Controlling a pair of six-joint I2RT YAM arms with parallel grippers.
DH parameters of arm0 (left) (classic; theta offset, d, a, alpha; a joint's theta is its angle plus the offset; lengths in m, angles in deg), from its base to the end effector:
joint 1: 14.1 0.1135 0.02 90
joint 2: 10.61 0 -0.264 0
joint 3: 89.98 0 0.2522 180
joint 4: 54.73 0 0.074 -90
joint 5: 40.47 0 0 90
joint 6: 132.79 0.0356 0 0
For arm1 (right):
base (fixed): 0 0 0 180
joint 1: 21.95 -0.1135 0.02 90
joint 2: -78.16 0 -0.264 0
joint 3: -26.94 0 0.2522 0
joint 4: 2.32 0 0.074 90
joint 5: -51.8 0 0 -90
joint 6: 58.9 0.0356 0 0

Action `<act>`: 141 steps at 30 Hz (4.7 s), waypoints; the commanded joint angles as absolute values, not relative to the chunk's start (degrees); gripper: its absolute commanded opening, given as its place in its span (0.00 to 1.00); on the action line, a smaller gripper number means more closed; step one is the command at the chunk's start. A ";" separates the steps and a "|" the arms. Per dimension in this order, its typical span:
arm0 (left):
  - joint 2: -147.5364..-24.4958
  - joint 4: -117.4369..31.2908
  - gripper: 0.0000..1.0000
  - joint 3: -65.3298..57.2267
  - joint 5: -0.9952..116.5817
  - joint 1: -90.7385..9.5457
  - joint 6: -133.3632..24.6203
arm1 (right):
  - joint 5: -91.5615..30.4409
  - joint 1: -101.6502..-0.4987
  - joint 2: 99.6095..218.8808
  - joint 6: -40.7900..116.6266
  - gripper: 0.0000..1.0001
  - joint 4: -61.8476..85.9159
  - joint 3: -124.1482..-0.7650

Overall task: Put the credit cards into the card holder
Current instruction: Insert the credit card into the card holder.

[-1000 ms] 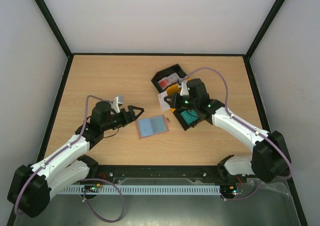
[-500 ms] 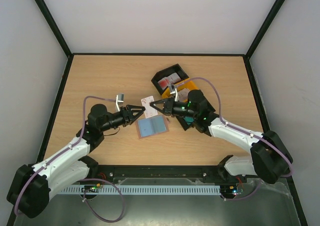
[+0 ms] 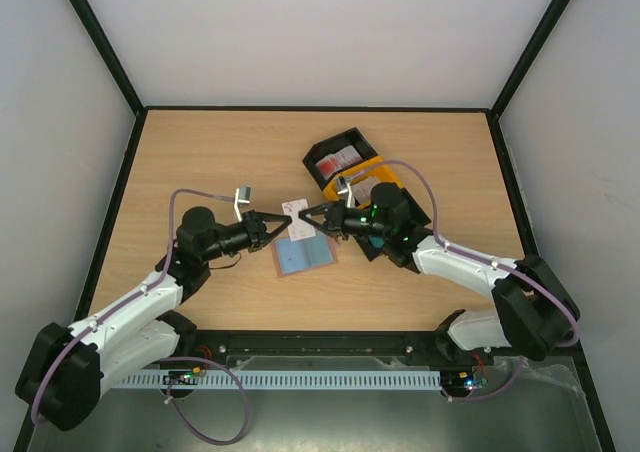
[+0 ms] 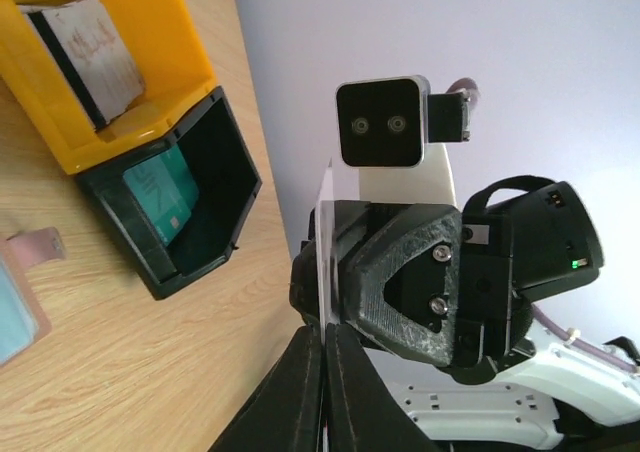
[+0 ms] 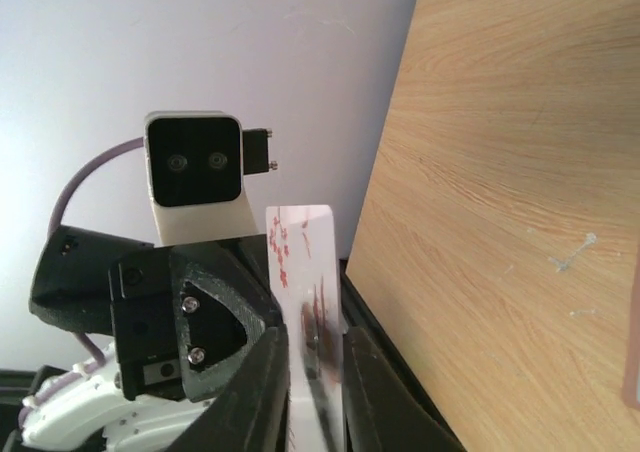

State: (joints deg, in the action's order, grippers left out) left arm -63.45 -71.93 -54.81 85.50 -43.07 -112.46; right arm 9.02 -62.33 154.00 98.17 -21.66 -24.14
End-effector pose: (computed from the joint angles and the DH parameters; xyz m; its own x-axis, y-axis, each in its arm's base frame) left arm 0.1680 -0.1169 0.2465 -0.8519 -0.3958 -0.3429 0.3080 0.1509 -0.9393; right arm 0.1980 0.2027 0.2546 -0.9459 0.0167 -0.3240 -0.3220 0.0735 0.9439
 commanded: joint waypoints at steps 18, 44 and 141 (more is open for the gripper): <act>-75.89 -57.71 0.02 -57.90 71.86 -43.24 -99.83 | -36.46 -73.33 160.06 67.77 0.57 27.12 -32.60; -92.55 -80.50 0.03 -60.74 73.55 -46.59 -107.07 | -41.54 -75.39 172.69 69.06 0.32 27.78 -33.49; -104.70 -90.46 0.09 -60.24 56.88 -56.74 -115.38 | -33.76 -73.81 174.64 78.66 0.23 15.79 -28.42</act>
State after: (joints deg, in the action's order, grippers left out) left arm -102.94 -91.49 -61.26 57.41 -56.47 -117.31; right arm -37.36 -73.50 171.70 78.33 15.34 -29.80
